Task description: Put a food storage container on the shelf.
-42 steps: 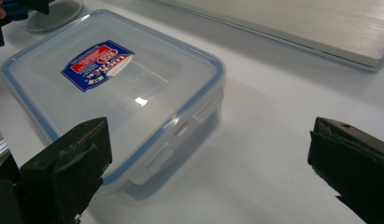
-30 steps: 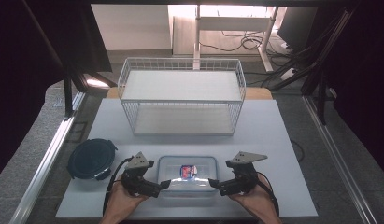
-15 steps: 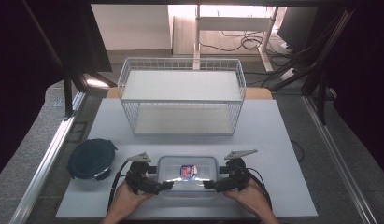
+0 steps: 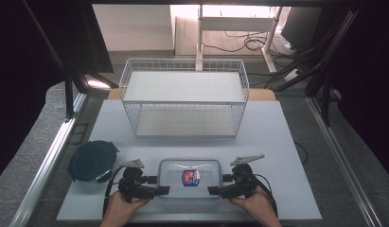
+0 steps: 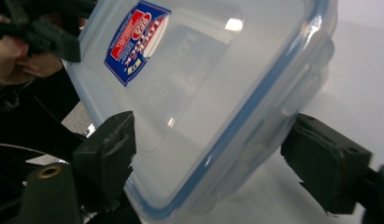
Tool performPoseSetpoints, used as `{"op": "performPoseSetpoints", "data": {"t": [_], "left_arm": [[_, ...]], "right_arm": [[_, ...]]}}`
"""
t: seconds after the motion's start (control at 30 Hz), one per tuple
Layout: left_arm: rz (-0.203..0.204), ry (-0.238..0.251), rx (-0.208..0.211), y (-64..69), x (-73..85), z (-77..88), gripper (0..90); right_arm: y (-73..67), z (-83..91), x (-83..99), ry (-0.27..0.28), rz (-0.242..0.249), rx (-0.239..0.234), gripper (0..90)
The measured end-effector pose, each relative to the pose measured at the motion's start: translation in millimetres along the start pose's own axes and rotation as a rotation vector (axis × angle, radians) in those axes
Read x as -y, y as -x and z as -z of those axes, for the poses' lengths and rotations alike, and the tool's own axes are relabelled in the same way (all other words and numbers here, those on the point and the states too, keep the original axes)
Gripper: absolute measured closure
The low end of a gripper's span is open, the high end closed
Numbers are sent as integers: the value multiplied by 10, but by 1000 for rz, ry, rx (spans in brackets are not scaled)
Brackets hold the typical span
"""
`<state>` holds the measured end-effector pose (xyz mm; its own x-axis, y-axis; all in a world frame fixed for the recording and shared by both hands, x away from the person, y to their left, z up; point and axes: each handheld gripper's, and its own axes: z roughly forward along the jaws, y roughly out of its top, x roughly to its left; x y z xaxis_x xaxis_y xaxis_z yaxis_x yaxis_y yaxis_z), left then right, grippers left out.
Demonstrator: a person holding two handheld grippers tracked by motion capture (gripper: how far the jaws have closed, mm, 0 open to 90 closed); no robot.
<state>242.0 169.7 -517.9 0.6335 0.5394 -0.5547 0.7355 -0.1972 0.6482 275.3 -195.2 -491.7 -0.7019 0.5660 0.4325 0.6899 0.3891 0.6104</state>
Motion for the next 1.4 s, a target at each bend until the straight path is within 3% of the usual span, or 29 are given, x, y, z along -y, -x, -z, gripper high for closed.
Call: {"op": "performPoseSetpoints", "data": {"t": [0.1, 0.2, 0.37, 0.47, 0.77, 1.0, 1.2, 1.4], "left_arm": [[-3, 3, 2, 37, 41, 57, 357], [15, 40, 11, 52, 82, 117, 464], [16, 82, -12, 73, 70, 127, 517], [27, 87, -5, 67, 80, 131, 527], [2, 81, 6, 79, 119, 156, 546], [42, 96, 15, 53, 106, 146, 547], [24, 130, 11, 87, -21, 185, 549], [-10, 147, 0, 121, -142, 259, 550]], "right_arm": [[-17, 56, 40, 16, -16, -8, 294], [-6, 136, 56, 57, -37, -23, 398], [-16, 210, 71, 81, -57, -25, 492], [-36, 220, 75, 77, -58, -18, 495], [-43, 224, 123, 95, -41, -30, 492], [-50, 218, 150, 130, -67, -18, 496], [-17, 273, 120, 192, -80, -29, 509], [-31, 347, 6, 224, -29, -35, 512]]}}
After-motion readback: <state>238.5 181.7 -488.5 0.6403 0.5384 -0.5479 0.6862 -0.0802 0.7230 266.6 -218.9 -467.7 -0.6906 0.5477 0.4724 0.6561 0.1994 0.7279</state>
